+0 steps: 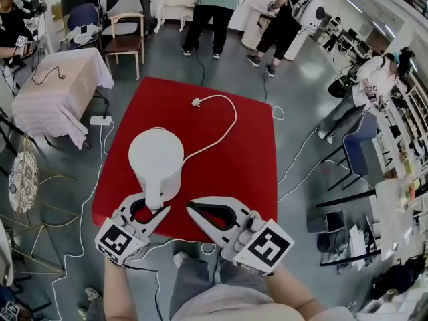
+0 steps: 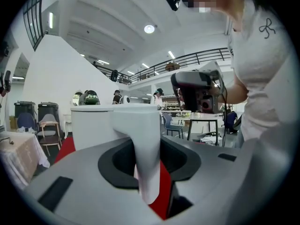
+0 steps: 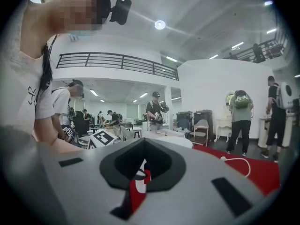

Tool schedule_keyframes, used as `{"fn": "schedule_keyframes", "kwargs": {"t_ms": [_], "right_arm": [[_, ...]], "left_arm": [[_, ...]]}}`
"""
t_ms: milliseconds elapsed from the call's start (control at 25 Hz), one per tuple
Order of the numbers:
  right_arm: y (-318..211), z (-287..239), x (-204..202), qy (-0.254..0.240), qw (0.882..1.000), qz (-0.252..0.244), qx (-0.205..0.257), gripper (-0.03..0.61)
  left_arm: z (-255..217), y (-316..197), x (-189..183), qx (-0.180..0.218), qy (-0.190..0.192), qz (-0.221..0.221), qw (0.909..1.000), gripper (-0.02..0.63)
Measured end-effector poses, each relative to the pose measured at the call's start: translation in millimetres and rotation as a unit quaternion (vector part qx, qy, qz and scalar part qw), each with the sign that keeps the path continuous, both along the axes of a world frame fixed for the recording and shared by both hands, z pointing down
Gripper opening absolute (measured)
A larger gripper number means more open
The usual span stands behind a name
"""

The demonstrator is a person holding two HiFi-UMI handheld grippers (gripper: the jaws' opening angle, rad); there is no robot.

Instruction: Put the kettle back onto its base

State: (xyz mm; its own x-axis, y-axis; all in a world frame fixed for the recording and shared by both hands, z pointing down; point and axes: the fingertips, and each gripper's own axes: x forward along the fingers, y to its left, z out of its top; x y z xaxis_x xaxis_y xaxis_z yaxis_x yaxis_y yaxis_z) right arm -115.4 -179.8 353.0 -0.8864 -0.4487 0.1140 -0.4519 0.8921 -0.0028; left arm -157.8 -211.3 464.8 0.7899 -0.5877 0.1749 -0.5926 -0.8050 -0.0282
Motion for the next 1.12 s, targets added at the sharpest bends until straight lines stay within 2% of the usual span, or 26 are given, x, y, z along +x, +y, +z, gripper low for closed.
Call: {"fn": "schedule_keyframes", "kwargs": {"t_ms": [360,560,760,1120], "right_arm": [[5.9,-2.8,-6.8,-0.008,1.0,-0.02,0.0,0.008],[9.3,-2.4,-8.7,-0.014,0.999,-0.031,-0.001,0.008],[9.5,-3.4,-15.0,-0.027,0.998,-0.05,-0.003,0.007],[28.7,-10.1,-36.3,-0.04,0.994,-0.105,0.002,0.008]], "left_arm": [[-4.8,4.3,-40.0,-0.011,0.022,-0.044,0.9988,0.16],[-10.9,20.1,-53.8,-0.007,0.024,-0.086,0.996,0.155],[-31.5,36.1,-54.6,0.016,0.031,-0.121,0.9921,0.063],[-87.6,65.9,-49.8,0.051,0.065,-0.187,0.9788,0.018]]}}
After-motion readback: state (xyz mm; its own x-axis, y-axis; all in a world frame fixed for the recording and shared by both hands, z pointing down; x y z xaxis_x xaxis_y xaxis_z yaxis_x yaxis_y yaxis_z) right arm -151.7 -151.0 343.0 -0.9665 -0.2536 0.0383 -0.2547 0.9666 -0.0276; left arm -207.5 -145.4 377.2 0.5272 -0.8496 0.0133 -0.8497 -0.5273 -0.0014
